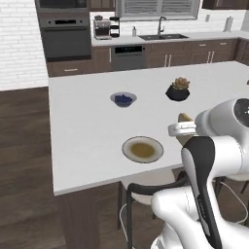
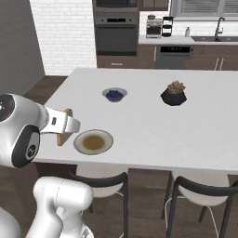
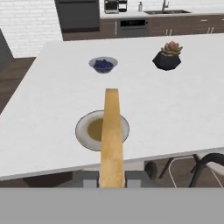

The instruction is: Start the toaster. Once the lever pops up, take the bread to the plate on the dining counter.

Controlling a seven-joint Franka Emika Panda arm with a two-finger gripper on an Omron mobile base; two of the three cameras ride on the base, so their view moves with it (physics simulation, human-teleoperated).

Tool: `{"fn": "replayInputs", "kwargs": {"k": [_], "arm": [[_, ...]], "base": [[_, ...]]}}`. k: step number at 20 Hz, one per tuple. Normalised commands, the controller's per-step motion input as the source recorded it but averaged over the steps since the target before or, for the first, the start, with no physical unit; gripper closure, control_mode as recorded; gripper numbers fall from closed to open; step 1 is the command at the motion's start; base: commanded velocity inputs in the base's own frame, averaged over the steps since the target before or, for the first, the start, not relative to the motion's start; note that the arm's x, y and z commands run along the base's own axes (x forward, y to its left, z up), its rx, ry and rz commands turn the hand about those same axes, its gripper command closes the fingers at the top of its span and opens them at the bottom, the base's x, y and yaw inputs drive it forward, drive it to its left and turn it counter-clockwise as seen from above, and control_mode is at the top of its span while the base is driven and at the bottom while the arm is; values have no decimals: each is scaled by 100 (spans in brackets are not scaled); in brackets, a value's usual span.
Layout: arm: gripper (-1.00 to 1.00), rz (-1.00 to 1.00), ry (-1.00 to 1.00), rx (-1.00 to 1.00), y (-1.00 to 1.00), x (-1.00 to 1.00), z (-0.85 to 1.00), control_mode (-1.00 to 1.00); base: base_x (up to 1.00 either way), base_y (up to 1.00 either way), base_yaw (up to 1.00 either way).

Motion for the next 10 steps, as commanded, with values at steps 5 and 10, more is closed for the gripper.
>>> {"fn": "replayInputs", "kwargs": {"k": [5,10], "arm": [[100,0,0,0,0,0,0,100],[100,0,0,0,0,0,0,100]], "base": [[43,0,2],[37,1,8]]}}
